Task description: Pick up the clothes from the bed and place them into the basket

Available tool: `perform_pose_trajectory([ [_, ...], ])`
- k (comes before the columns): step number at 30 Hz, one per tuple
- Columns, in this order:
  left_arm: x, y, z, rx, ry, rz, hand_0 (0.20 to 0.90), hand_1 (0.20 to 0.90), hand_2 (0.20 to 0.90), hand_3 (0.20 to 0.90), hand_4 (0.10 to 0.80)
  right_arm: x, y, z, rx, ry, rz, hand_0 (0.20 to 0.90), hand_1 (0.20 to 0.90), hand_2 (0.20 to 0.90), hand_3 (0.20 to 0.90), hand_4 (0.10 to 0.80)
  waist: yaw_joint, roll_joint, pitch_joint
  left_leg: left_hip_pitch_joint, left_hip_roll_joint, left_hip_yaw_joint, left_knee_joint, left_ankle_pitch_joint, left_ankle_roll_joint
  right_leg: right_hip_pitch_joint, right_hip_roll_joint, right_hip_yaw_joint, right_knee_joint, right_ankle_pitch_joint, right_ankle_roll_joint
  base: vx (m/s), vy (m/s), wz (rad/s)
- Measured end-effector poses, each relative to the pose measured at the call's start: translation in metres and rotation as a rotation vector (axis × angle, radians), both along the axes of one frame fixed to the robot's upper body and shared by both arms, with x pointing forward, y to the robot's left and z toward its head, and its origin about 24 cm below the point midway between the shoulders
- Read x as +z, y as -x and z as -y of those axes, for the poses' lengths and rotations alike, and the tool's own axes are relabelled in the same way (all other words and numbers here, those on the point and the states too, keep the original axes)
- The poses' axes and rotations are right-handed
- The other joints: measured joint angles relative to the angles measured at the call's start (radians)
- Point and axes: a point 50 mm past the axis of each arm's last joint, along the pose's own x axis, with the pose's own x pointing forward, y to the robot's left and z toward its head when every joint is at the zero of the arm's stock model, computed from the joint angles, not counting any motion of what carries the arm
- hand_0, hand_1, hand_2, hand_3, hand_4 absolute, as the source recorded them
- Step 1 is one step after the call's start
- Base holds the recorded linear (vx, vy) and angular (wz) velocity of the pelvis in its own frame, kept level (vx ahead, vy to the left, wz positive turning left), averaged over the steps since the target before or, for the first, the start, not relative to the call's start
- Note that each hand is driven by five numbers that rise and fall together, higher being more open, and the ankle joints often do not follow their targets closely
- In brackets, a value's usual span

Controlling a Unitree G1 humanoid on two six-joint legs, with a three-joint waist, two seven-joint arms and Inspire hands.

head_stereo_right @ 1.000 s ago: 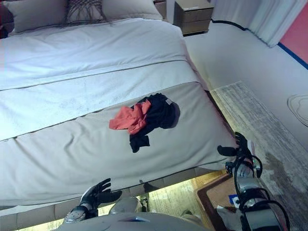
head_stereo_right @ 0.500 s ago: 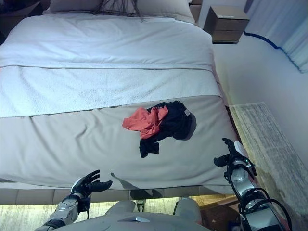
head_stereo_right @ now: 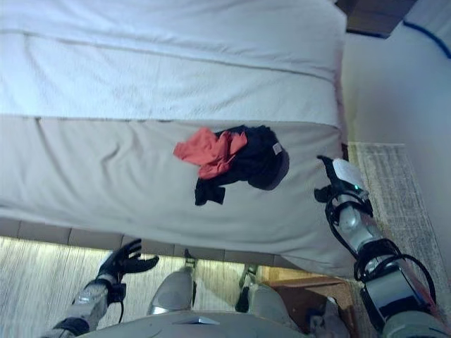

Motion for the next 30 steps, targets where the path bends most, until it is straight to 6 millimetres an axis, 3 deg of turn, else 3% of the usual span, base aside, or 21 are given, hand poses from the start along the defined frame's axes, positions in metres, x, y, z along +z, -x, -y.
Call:
perform_pose_trajectory([
  [6, 0.002, -0.004, 0.001, -0.008, 0.001, 0.022, 0.900, 0.900, 0.900, 0.900, 0.800, 0.063, -0.025, 0.014, -0.004, 0.064, 0.158, 0.900, 0.900, 0.900, 0.900, 0.800, 0.049, 0.060, 0.119, -0.095, -0.004, -0.030, 0.072, 0.007, -0.016, -0.060, -0.004, -0.034, 0.036, 0.007, -0.022, 0.001, -0.046, 0.17],
  [8, 0.003, -0.006, 0.001, -0.009, 0.003, 0.023, 0.900, 0.900, 0.900, 0.900, 0.800, 0.090, -0.036, 0.017, -0.038, 0.062, 0.228, 0.900, 0.900, 0.900, 0.900, 0.800, 0.067, 0.088, 0.171, -0.127, -0.007, -0.032, 0.118, -0.002, -0.030, -0.100, -0.011, -0.039, 0.102, -0.016, -0.056, 0.015, -0.025, 0.08],
  [10, 0.004, -0.008, 0.001, -0.010, 0.001, 0.030, 0.900, 0.900, 0.900, 0.900, 0.800, 0.100, -0.040, 0.018, -0.062, 0.050, 0.256, 0.900, 0.900, 0.900, 0.900, 0.800, 0.087, 0.095, 0.175, -0.155, -0.009, -0.033, 0.125, -0.002, -0.030, -0.139, -0.016, -0.040, 0.133, -0.025, -0.069, -0.020, 0.006, 0.01],
  [12, 0.008, -0.017, 0.001, -0.018, 0.009, 0.057, 0.900, 0.900, 0.900, 0.900, 0.800, 0.122, -0.049, 0.017, -0.079, 0.046, 0.306, 0.900, 0.900, 0.900, 0.900, 0.800, 0.095, 0.107, 0.187, -0.200, -0.014, -0.035, 0.150, -0.002, -0.030, -0.199, -0.031, -0.039, 0.194, -0.042, -0.075, -0.026, 0.029, 0.02],
  [20, 0.028, -0.049, 0.005, -0.035, 0.034, 0.186, 0.900, 0.900, 0.900, 0.900, 0.800, 0.169, -0.062, 0.008, -0.059, -0.064, 0.420, 0.900, 0.900, 0.900, 0.900, 0.800, 0.084, 0.125, 0.198, -0.310, -0.039, -0.027, 0.224, -0.016, -0.019, -0.351, -0.084, -0.011, 0.359, -0.100, -0.068, 0.022, -0.010, 0.00],
  [23, 0.032, -0.053, 0.007, -0.043, 0.050, 0.218, 0.900, 0.900, 0.900, 0.900, 0.800, 0.172, -0.063, 0.008, -0.042, -0.175, 0.391, 0.900, 0.900, 0.900, 0.900, 0.800, 0.085, 0.127, 0.199, -0.347, -0.040, -0.026, 0.251, -0.023, -0.017, -0.392, -0.087, -0.002, 0.389, -0.106, -0.075, 0.009, -0.004, -0.01],
  [24, 0.032, -0.053, 0.008, -0.050, 0.056, 0.215, 0.900, 0.900, 0.900, 0.900, 0.800, 0.171, -0.064, 0.007, -0.030, -0.201, 0.367, 0.300, 0.300, 0.300, 0.200, 0.100, 0.086, 0.130, 0.201, -0.354, -0.040, -0.025, 0.258, -0.024, -0.018, -0.402, -0.087, 0.001, 0.398, -0.107, -0.078, 0.033, -0.012, -0.02],
  [30, 0.030, -0.050, 0.006, -0.062, 0.066, 0.205, 0.900, 0.900, 0.900, 0.900, 0.800, 0.168, -0.064, 0.007, -0.012, -0.240, 0.332, 0.300, 0.300, 0.300, 0.200, 0.100, 0.083, 0.140, 0.206, -0.354, -0.035, -0.026, 0.261, -0.023, -0.016, -0.401, -0.083, 0.002, 0.402, -0.107, -0.078, 0.000, 0.000, 0.00],
])
